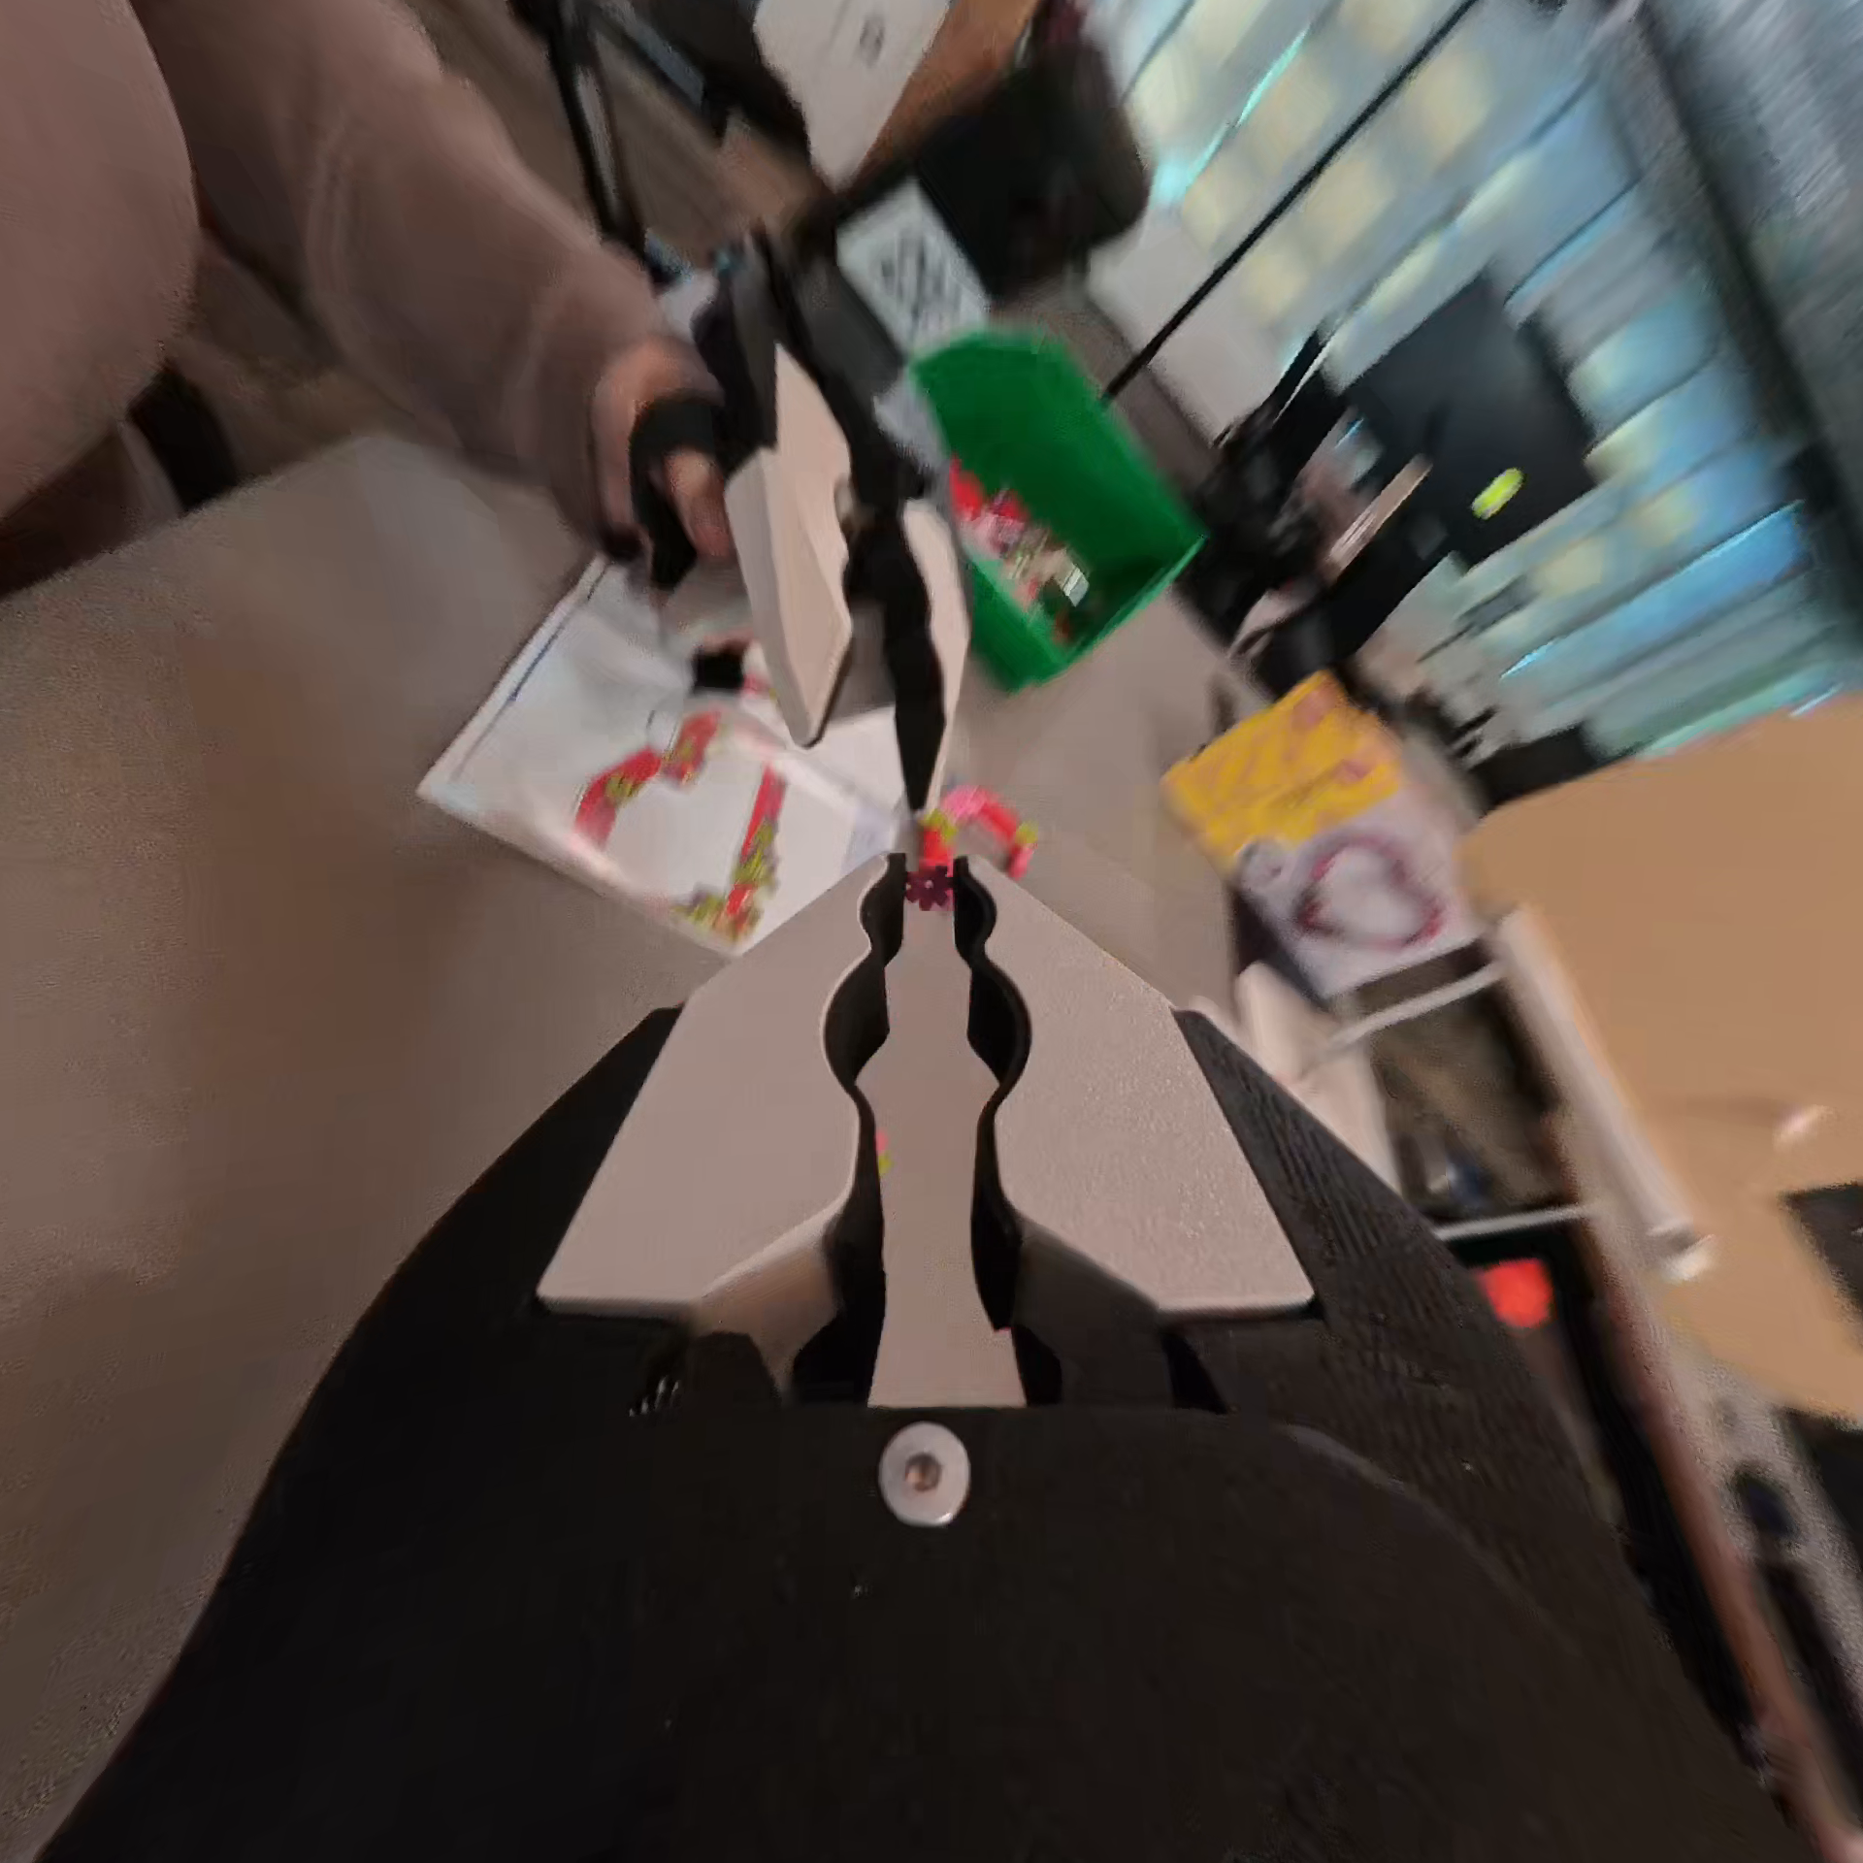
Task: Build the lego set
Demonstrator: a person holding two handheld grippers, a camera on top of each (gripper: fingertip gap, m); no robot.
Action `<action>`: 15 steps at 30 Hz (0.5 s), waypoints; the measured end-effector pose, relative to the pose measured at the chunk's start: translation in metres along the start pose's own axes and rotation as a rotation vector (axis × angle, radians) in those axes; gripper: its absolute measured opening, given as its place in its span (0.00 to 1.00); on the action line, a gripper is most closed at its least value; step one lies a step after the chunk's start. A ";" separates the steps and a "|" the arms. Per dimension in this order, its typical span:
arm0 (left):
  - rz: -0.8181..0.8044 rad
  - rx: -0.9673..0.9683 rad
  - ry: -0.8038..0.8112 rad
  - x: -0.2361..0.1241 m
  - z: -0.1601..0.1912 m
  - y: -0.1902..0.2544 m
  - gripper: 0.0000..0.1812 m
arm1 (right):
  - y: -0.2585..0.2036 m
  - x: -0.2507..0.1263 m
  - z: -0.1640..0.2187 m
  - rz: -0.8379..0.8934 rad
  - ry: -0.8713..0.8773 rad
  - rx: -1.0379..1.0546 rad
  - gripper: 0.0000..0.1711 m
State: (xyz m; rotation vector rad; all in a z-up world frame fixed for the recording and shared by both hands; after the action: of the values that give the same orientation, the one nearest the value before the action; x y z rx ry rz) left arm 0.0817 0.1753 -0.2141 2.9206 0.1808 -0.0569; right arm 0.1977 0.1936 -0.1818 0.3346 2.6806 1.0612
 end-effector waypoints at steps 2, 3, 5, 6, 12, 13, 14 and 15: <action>-0.077 0.056 -0.210 0.005 0.020 -0.016 0.22 | -0.004 0.004 0.031 -0.103 -0.118 0.104 0.04; -0.101 0.062 -0.306 0.009 0.031 -0.024 0.24 | -0.007 0.006 0.045 -0.144 -0.161 0.156 0.04; -0.118 0.060 -0.469 0.017 0.051 -0.039 0.26 | -0.014 0.010 0.067 -0.204 -0.205 0.238 0.04; -0.115 0.062 -0.521 0.022 0.059 -0.045 0.27 | -0.017 0.011 0.077 -0.221 -0.227 0.269 0.04; -0.069 0.024 -0.632 0.045 0.083 -0.069 0.27 | -0.028 0.017 0.106 -0.283 -0.251 0.410 0.04; -0.062 0.023 -0.638 0.048 0.084 -0.070 0.28 | -0.030 0.018 0.108 -0.291 -0.254 0.416 0.04; -0.059 0.025 -0.644 0.050 0.085 -0.072 0.28 | -0.031 0.019 0.109 -0.301 -0.258 0.420 0.04; -0.055 0.030 -0.652 0.052 0.086 -0.073 0.27 | -0.033 0.020 0.111 -0.307 -0.262 0.424 0.04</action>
State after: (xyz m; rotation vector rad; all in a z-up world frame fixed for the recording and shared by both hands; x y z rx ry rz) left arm 0.1213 0.2340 -0.3158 2.7487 0.1487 -1.0013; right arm 0.2078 0.2473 -0.2854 0.1150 2.5840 0.3326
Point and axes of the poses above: each gripper's, where its closed fingertips meet, x out along the fingers, z out of its underside, y = z × x across the jaws, the point moved 5 cm from there along -x, back along the fingers, and after that the axes turned 15 degrees about z, right-handed, at the moved point
